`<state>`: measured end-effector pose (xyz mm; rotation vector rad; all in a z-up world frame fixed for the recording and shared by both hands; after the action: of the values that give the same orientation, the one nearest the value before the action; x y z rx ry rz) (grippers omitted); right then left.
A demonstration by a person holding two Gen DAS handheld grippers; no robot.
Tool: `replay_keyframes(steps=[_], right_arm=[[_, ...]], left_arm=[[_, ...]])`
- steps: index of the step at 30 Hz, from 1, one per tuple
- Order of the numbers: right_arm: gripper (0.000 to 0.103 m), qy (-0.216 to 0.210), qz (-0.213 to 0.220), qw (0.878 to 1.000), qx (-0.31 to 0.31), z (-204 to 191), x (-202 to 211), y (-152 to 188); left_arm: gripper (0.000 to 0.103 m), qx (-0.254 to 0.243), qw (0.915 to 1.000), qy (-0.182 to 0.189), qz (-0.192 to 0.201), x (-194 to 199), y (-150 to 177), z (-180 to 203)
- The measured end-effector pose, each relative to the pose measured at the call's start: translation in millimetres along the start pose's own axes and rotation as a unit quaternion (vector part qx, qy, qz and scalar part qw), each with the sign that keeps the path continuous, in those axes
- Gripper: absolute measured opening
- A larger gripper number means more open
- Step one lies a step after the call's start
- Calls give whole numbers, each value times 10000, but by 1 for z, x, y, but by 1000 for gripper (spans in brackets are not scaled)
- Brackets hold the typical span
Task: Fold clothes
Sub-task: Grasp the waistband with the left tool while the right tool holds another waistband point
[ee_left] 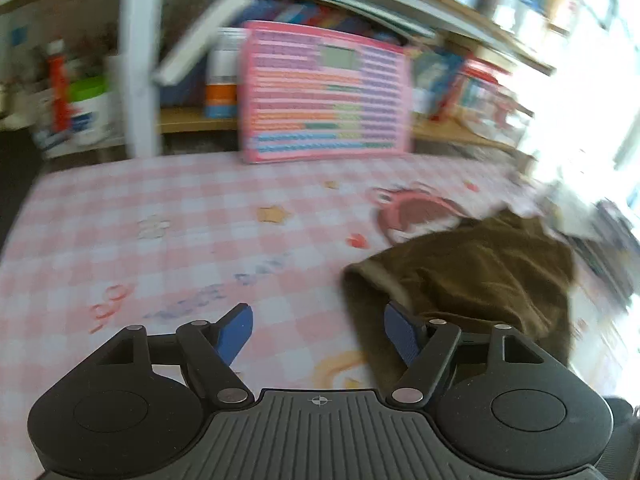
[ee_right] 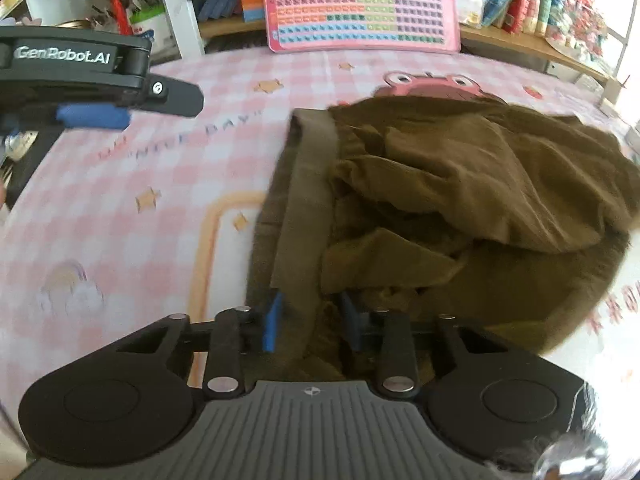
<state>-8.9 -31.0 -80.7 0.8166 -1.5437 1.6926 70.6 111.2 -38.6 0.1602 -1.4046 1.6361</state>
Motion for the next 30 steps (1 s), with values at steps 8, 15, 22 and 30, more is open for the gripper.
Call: replay_keyframes(steps=[8, 15, 22, 30], right_arm=[[21, 1297, -227, 9855, -1072, 98, 44, 48], [44, 1495, -160, 9806, -1258, 89, 75, 71], [50, 2154, -363, 9728, -771, 74, 66, 87], [33, 2958, 326, 9536, -468, 73, 82, 87]], left_arm=[[73, -1433, 9870, 587, -425, -35, 23, 60], [73, -2467, 9652, 556, -670, -60, 47, 90], [64, -3272, 9404, 426, -820, -82, 67, 110], [13, -3196, 9442, 603, -508, -72, 60, 105]])
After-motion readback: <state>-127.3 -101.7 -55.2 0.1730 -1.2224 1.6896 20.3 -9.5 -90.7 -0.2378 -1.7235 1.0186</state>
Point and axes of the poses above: each gripper's, at about its wrist camera, not at the fingertips, and x roughly against the way its jaws point, z to its right, y to its underside, the point moved 6 cm from there along -x, roughly the way its jaws point, and after that the axes turned 11 degrees about y, right-handed, at the moved point
